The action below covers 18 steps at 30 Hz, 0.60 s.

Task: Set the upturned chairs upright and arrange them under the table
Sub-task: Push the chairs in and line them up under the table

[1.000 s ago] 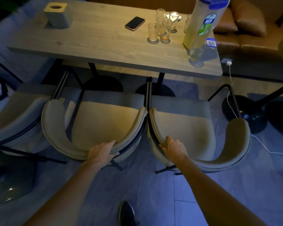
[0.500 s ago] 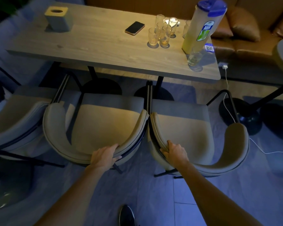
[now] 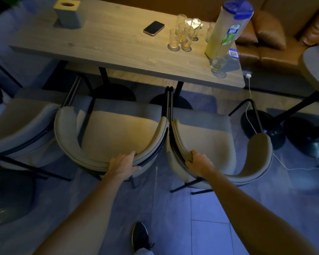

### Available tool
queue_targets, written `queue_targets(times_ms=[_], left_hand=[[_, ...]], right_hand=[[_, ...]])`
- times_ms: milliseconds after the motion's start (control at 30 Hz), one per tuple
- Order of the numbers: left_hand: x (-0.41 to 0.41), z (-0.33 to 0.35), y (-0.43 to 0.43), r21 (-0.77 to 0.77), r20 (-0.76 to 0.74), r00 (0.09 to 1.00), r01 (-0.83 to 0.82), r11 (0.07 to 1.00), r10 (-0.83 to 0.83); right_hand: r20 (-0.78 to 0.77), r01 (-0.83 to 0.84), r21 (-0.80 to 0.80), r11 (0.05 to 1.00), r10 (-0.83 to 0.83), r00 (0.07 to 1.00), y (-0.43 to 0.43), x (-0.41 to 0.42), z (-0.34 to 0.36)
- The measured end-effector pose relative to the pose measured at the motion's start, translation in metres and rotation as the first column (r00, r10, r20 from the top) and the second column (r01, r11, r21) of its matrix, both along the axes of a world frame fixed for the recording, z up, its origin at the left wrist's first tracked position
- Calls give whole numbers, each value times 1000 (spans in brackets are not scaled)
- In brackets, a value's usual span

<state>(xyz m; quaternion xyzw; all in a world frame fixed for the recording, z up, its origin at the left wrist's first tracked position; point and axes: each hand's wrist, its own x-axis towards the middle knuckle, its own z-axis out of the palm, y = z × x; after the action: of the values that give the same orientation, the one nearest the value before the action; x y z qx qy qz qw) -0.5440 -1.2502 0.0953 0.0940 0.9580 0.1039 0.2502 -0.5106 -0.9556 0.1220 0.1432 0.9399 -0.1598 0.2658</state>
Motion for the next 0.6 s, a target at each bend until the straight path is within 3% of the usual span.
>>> queue_targets(times_ms=[133,333,600], left_hand=[[22,19,2,-63,31,999,22,998,-20],[72,70,-12,92,-11,999,-49,995,50],[124,174,-52,127,-201,973,-85,988,110]], right_hand=[[-109,18,-60,998,-24,994,-10,10,25],[-237,-130,-122,984,99,967,-41,37,86],[-401,-345,-146,927,264,877,-108,74,181]])
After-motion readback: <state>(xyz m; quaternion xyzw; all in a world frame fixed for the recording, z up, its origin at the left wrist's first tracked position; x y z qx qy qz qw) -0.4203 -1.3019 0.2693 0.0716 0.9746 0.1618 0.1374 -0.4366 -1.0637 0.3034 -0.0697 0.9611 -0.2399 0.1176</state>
